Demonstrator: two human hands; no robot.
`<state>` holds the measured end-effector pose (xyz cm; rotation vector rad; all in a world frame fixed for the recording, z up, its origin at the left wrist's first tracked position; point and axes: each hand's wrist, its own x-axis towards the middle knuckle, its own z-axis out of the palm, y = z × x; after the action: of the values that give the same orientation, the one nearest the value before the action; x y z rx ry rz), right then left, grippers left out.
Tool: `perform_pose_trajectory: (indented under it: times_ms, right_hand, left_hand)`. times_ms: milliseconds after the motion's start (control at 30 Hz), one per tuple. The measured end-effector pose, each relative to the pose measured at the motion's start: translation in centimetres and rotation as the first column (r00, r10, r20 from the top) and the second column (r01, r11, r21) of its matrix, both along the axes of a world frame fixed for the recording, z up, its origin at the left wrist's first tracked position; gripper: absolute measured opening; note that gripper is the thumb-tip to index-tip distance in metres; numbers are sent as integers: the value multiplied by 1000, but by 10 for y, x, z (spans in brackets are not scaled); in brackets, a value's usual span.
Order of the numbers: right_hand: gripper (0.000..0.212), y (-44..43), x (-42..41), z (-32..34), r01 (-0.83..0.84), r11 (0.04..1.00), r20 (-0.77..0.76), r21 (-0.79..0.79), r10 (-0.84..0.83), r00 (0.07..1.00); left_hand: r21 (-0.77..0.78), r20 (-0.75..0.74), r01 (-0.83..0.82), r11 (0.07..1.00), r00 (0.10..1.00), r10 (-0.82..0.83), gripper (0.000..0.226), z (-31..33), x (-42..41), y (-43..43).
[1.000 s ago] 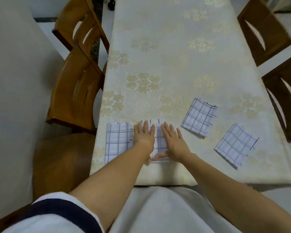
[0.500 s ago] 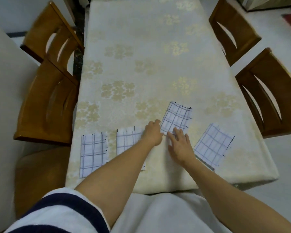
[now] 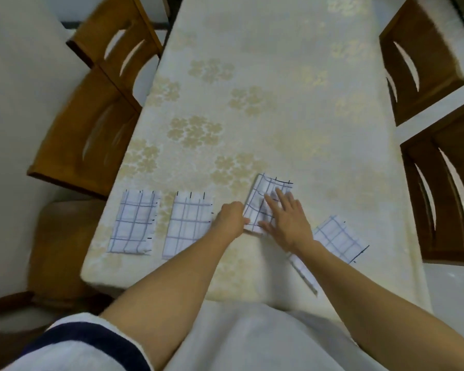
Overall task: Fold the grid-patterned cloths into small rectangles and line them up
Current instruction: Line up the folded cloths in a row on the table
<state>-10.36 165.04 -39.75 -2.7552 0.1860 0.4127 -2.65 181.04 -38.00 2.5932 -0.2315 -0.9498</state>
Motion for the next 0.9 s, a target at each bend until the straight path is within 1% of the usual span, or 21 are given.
perform_pose_trajectory:
  times_ms: [33,100,167,300,400,500,667,800,900]
  right_hand:
    - [81,0,0,-2,-57,997,-76,-43,53,996]
    - [89,1,-3,-4,-141,987,-144,-77,129,981]
    - [96,7,-8,-9,-191,979,-158,-76,177,971]
    - [104,21,-19,-17,-283,949,-136,-136,265,955]
    - [105,25,-24,-17,-311,941,-135,-135,294,946]
    - [111,24,-23,-16,-346,927,-152,-147,324,934]
    - [114,21,-21,-14,-369,919,-172,-135,345,923]
    - [111,24,-22,-13,-379,918,-147,-114,362,920]
    - [110,28,-21,-13,-379,922,-138,-80,366,920]
  left_hand:
    - [7,-11,5,1000,1000,-5,28,1,-6,6]
    - [11,-37,-7,1000,999,7,31,3,-18,17]
    - [-3,-37,-62,998,997,62,34,5,-31,29]
    - [-47,5,-198,979,980,199,31,4,-54,46]
    - [-87,-16,-260,962,966,260,38,3,-63,53]
    - [-78,-57,-293,953,956,289,43,6,-68,55]
    - [-106,-138,-395,912,915,380,31,1,-75,60]
    - [-105,-125,-422,900,904,409,33,0,-77,62]
    - [-87,-99,-406,910,912,398,30,0,-78,64]
